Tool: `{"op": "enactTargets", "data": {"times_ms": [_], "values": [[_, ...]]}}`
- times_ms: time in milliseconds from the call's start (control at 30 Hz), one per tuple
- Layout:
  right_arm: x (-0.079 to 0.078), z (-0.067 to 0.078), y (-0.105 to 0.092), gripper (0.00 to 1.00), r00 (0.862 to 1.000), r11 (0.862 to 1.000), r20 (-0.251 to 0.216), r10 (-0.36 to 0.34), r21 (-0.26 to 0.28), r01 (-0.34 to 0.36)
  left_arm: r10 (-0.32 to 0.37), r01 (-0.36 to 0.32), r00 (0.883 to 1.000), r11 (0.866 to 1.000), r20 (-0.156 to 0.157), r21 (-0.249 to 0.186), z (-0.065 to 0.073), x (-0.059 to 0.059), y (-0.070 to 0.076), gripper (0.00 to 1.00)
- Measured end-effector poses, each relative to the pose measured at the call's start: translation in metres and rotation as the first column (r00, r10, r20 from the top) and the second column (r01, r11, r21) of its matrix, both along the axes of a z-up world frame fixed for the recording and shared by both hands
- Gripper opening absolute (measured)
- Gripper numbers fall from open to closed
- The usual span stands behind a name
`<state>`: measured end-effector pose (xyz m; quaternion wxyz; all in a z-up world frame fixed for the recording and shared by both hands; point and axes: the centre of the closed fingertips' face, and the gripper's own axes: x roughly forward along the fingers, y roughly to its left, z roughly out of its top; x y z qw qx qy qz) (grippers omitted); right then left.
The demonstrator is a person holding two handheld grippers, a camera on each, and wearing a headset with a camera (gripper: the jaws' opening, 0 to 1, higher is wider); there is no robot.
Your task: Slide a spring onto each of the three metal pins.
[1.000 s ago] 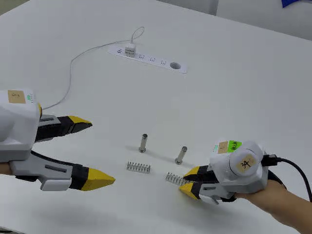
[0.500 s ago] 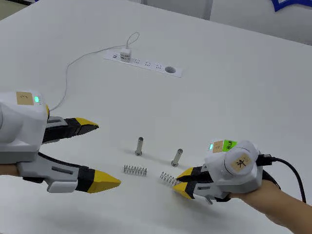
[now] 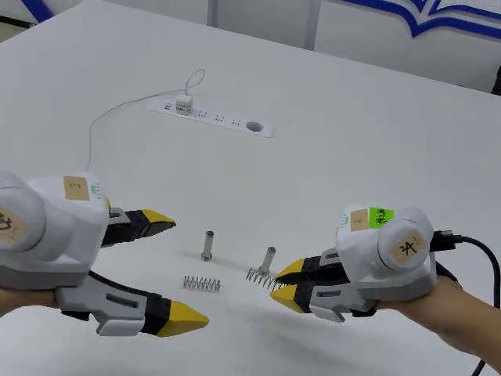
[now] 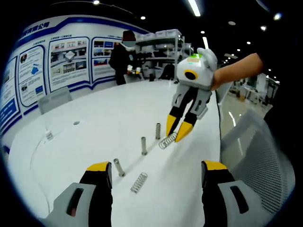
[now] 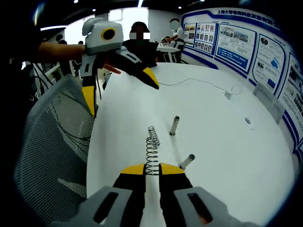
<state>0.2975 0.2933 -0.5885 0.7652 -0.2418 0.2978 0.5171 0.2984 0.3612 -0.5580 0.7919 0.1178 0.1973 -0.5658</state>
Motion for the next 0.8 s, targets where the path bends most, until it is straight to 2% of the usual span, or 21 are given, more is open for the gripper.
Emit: {"op": "enactTargets", "data": {"times_ms": [333, 500, 667, 800], "values": [[-0.023, 0.034, 0.016, 0.1, 0.988, 0.991, 0.083, 0.129, -0.05, -0.125, -0.115, 0.117, 0.992, 0.993, 0.054, -0.034, 0.017, -0.014, -0.034, 0.61], [-0.03, 0.04, 0.017, 0.1, 0.981, 0.985, 0.109, 0.16, -0.08, -0.152, -0.148, 0.151, 0.986, 0.988, 0.073, -0.039, 0.021, -0.02, -0.043, 0.48], [-0.036, 0.044, 0.018, 0.1, 0.977, 0.982, 0.123, 0.175, -0.092, -0.165, -0.177, 0.18, 0.98, 0.983, 0.089, -0.021, 0.02, -0.026, -0.045, 0.35], [-0.039, 0.043, 0.017, 0.1, 0.972, 0.977, 0.136, 0.193, -0.119, -0.177, -0.192, 0.195, 0.977, 0.98, 0.09, -0.028, 0.022, -0.03, -0.047, 0.26]]}}
